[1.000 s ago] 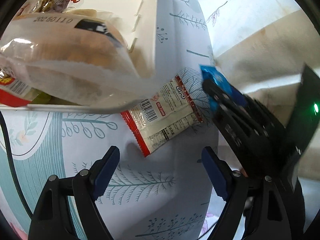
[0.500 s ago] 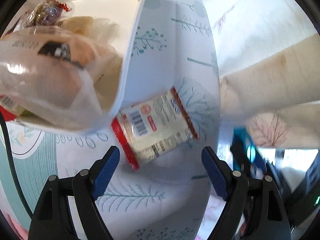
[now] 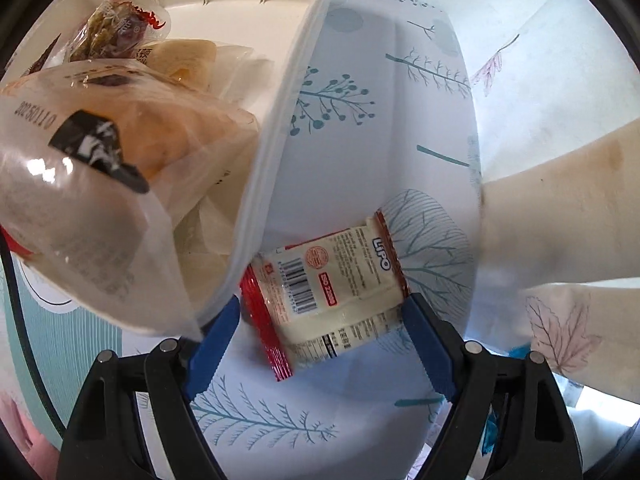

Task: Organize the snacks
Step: 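Grasp the white LIPO biscuit pack with the left tool while the right tool holds the blue candy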

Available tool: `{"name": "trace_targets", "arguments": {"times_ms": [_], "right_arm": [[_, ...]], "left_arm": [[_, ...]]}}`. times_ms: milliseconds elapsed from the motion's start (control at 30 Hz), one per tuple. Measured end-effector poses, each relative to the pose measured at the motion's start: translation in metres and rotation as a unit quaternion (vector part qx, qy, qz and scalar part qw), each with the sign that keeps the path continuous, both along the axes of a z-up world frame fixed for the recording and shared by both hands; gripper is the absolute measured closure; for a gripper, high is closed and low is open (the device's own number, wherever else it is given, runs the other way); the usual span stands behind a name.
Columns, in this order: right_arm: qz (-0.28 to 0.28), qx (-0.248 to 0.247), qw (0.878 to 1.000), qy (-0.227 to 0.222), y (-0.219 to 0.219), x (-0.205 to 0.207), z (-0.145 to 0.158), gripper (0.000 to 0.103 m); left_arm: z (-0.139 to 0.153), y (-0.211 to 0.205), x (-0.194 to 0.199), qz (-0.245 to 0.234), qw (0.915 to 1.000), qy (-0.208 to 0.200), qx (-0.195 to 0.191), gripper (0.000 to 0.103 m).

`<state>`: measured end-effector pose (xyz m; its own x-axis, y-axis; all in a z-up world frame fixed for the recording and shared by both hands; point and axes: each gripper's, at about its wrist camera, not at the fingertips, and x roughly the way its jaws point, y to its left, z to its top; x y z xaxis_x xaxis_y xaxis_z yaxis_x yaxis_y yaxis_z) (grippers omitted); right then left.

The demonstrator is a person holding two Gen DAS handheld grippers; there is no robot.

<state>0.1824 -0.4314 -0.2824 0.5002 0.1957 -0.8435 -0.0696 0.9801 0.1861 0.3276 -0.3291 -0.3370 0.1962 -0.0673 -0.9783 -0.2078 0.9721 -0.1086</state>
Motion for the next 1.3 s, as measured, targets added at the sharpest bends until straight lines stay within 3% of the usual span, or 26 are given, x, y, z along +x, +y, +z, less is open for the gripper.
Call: {"name": "trace_targets", "arguments": {"times_ms": [367, 667, 733, 800, 967, 1300], "right_arm": [[-0.004, -0.006, 1.000, 0.006, -0.002, -0.008, -0.002, 0.072], [0.007, -0.011, 1.000, 0.015, 0.007, -0.007, 0.009, 0.072], [0.012, -0.015, 1.000, 0.015, 0.010, -0.007, 0.012, 0.072], [0.016, -0.015, 1.000, 0.016, 0.013, -0.007, 0.015, 0.072], [0.027, -0.021, 0.999, 0.013, 0.022, -0.006, 0.020, 0.072], [0.023, -0.021, 0.999, 0.011, 0.033, -0.017, 0.024, 0.072]], "left_arm": [[-0.009, -0.001, 0.006, -0.025, 0.9996, -0.008, 0.004, 0.024], [-0.006, 0.013, -0.027, -0.050, 0.9982, -0.004, -0.034, 0.064], [-0.003, 0.015, -0.031, -0.052, 0.9979, 0.006, -0.039, 0.082], [-0.002, 0.020, -0.034, -0.059, 0.9974, 0.014, -0.039, 0.089], [0.003, 0.039, -0.050, -0.057, 0.9958, 0.036, -0.061, 0.091], [0.021, 0.076, -0.089, -0.090, 0.9905, 0.029, -0.100, 0.097]]}}
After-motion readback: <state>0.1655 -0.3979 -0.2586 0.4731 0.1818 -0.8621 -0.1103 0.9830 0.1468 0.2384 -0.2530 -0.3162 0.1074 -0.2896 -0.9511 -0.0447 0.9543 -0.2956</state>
